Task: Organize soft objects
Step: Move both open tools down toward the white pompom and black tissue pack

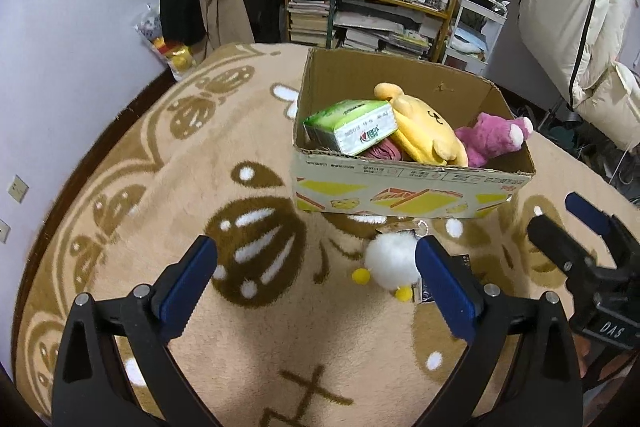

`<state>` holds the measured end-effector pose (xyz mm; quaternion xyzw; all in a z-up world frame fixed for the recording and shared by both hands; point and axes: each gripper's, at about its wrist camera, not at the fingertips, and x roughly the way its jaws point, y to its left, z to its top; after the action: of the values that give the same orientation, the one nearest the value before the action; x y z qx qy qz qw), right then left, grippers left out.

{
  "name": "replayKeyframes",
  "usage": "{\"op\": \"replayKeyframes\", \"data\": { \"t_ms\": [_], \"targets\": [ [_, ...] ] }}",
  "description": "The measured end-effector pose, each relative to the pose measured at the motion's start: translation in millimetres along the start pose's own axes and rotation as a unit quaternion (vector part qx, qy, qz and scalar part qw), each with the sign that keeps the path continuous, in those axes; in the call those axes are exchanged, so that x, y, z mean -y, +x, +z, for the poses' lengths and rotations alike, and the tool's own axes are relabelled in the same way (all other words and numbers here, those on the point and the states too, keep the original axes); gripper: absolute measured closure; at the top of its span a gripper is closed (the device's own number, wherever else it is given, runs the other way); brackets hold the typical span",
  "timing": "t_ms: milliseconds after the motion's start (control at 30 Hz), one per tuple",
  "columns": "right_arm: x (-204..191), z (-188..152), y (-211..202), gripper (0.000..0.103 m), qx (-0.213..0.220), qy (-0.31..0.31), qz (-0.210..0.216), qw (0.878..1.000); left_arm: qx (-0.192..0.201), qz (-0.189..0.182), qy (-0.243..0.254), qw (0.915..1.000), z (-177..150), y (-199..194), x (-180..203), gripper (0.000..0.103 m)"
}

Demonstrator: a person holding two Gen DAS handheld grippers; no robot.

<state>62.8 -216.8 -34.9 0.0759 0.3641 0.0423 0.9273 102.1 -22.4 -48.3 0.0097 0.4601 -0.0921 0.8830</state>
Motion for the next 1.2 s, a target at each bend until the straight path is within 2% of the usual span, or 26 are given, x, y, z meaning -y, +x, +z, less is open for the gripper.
{"op": "replayKeyframes", "data": {
  "t_ms": [233, 433, 1200],
  "targets": [
    [0, -7, 18, 0.000, -0.027, -0.004, -0.007, 1.000, -0.027, -0.025, -0.015, 0.9992, 4, 21, -3, 0.005],
    [1, -14, 35, 0.000, -0.054, -0.003, -0.014, 0.998, -0.047, -0.060, -0.025, 0.9967, 7, 38, 0, 0.005],
    [-6, -34, 87, 0.000, -0.134, -0.018, -0.008, 0.991, -0.117, -0.077, 0.018, 0.9900, 4, 97, 27, 0.005]
  ]
}}
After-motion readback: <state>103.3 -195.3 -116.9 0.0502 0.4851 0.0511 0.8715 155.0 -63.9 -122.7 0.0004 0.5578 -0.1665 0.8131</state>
